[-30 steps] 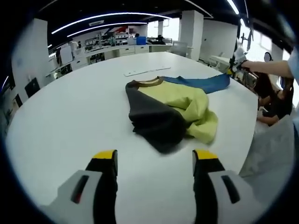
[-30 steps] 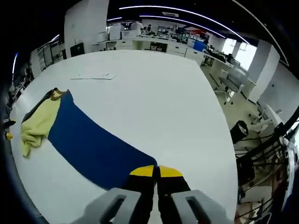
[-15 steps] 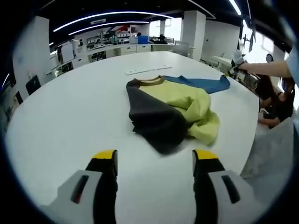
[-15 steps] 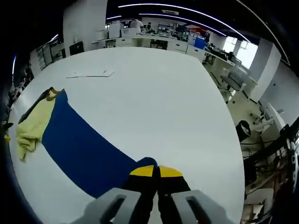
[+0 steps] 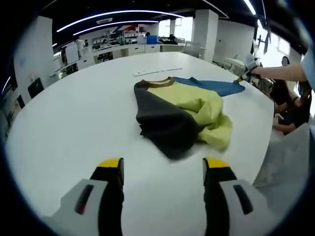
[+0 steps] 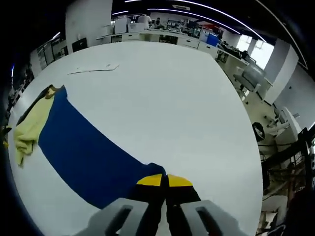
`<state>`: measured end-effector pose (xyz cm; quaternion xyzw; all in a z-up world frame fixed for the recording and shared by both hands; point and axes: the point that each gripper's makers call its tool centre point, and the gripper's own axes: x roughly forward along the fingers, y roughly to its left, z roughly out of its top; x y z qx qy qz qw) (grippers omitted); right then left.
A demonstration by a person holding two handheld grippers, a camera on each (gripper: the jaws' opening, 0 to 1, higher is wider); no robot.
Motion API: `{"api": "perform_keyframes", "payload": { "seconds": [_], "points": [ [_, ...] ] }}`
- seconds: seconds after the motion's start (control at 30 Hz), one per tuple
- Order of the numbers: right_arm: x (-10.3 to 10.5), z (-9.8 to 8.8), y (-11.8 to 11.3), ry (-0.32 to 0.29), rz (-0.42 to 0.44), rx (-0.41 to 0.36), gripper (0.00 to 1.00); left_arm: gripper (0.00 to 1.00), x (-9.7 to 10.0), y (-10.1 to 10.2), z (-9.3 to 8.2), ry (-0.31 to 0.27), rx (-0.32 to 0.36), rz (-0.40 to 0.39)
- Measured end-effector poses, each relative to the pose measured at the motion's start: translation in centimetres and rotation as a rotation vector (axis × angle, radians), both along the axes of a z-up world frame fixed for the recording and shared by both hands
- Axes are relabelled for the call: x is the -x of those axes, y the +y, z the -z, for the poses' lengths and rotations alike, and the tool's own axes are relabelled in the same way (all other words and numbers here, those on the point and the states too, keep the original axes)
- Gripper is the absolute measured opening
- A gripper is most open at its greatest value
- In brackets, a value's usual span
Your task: Fold the garment on the visible template until the final outline fits inside the template.
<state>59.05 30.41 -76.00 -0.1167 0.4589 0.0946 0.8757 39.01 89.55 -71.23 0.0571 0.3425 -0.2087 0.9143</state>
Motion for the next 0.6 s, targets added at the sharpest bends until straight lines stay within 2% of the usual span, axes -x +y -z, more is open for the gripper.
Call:
{"api": "perform_keyframes", "payload": {
  "seconds": [0.27,0.6],
  "points": [
    [2.0,0.1,-1.0,0.008,0.021,0.003,0.00,0.62,-0.1,-0.4,0.3,0.004,0.004,0.011],
    [2.2,0.0,0.0,-0.001,-0.015,0.021,0.00,0.62,-0.1,-0.3,0.3,0.004,0.005,0.010]
  ]
}}
